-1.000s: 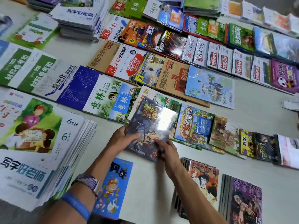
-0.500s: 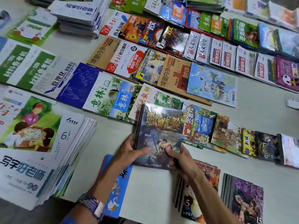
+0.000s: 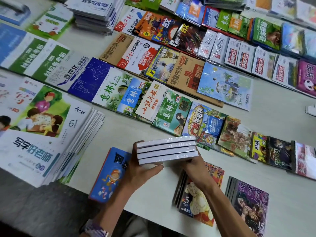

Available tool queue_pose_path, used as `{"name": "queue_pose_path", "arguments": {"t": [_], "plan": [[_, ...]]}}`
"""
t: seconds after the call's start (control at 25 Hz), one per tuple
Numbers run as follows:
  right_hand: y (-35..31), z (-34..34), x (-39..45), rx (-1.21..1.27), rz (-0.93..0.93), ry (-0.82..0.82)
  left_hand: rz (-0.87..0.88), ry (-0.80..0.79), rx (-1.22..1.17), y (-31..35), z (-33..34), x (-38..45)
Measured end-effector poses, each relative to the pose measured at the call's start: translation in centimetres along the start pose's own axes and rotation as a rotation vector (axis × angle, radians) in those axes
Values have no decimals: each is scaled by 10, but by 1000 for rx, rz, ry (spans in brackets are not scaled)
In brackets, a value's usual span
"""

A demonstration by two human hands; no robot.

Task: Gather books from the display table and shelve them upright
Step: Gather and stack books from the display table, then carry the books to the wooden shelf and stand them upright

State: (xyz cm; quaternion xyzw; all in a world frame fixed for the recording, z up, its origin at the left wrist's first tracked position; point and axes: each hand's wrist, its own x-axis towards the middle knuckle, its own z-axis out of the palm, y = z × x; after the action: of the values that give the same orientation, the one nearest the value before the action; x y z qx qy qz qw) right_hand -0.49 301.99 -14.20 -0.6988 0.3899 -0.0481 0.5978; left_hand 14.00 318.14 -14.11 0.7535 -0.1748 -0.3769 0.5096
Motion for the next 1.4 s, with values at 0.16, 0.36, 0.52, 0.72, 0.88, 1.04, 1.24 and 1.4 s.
{"name": "queue_pose_path", "arguments": {"t": [0.16, 0.36, 0.52, 0.72, 0.88, 1.04, 1.24, 1.4], "plan": [[-17, -5, -6, 26, -27, -12, 181, 71, -116, 22, 6, -13], [-12, -3, -15, 37, 7, -37, 148, 91, -121, 10, 8, -17], [-20, -4, -14, -12, 23, -49, -4, 49, -74, -9, 10, -14], [-51, -8, -2, 96, 57, -86, 40, 160, -157, 6, 2, -31], [-64, -18, -22, 201, 8, -294, 48, 329, -327, 31, -3, -70], [-68, -17, -47, 258, -82, -475, 12, 525, -471, 58, 7, -110], [-96, 5, -84, 235, -215, -594, -48, 751, -586, 76, 9, -183], [-129, 44, -119, 224, -312, -693, 33, 820, -718, 77, -11, -257]]}}
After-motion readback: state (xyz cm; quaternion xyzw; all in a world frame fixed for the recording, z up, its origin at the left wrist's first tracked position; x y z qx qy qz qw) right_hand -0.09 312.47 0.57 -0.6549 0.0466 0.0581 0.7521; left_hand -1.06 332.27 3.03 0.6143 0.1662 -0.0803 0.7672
